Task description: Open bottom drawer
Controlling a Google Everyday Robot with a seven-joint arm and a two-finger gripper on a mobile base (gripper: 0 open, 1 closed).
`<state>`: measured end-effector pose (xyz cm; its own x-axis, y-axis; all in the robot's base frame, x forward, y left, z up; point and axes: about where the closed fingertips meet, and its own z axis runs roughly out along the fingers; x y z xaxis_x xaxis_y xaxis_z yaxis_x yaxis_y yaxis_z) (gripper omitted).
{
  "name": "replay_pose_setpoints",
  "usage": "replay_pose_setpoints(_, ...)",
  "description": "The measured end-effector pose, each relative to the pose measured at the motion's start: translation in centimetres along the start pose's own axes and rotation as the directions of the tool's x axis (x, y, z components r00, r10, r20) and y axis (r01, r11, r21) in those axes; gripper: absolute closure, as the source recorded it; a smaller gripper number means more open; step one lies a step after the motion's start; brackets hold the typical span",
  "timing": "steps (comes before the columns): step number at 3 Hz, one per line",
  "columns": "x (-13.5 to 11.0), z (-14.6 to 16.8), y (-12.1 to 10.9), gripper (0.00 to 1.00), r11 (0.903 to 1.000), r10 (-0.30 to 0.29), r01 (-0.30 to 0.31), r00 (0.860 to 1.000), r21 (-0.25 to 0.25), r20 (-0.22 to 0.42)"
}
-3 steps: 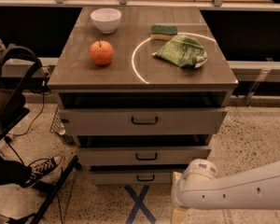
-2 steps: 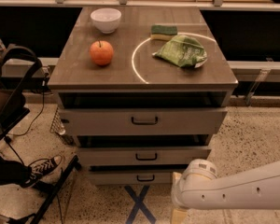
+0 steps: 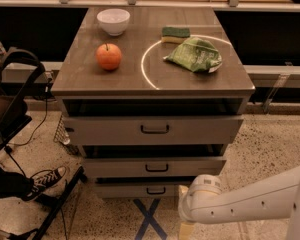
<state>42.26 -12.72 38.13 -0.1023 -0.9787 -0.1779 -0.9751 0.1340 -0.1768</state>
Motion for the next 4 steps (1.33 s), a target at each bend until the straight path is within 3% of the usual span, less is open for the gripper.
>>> replay_pose_setpoints(2,-1.3,10.0,-1.9,0.0,0.9994,-0.009,0.009,1.0,0.032,-0.003)
replay_pose_setpoints(4,-1.9,17.8,-2.8,0.0,0.9992,0.011,-0.01,1.0,0.039,-0.008)
